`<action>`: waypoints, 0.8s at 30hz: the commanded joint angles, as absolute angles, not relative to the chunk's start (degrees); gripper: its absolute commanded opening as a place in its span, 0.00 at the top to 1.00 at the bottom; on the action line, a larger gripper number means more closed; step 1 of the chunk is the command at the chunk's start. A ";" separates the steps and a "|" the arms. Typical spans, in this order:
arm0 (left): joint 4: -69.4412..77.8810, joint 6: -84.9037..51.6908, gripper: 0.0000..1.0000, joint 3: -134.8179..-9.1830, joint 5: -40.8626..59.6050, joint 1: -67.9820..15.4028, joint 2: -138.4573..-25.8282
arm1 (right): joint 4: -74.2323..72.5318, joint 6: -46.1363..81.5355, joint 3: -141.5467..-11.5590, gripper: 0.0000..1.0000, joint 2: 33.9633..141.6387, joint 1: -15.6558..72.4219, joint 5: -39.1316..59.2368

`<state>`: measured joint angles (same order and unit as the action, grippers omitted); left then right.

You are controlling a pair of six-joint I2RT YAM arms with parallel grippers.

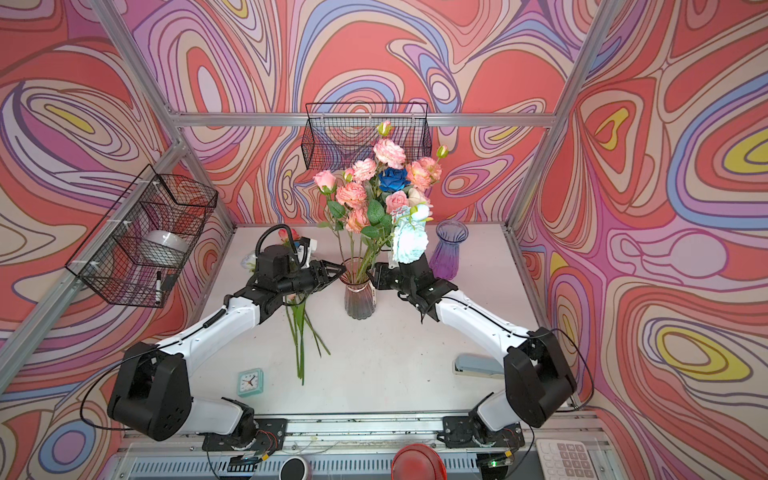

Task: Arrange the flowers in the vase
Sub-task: 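Close both grippers on the rim of the pink-grey vase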

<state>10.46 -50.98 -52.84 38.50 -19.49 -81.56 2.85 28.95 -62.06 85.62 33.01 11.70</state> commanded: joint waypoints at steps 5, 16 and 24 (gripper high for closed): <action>11.92 -50.45 0.73 -55.00 38.09 -20.55 -83.31 | 5.25 26.73 -63.27 0.76 87.86 34.00 9.35; 14.79 -51.23 0.83 -57.42 36.30 -20.59 -86.54 | 2.81 25.42 -64.46 0.90 88.94 33.97 7.84; 15.22 -50.89 0.85 -61.32 35.60 -20.60 -90.26 | 1.63 23.99 -66.57 0.92 92.09 33.90 7.24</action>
<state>12.27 -51.68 -58.89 34.83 -19.84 -88.16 1.26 27.66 -65.73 89.06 32.60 4.21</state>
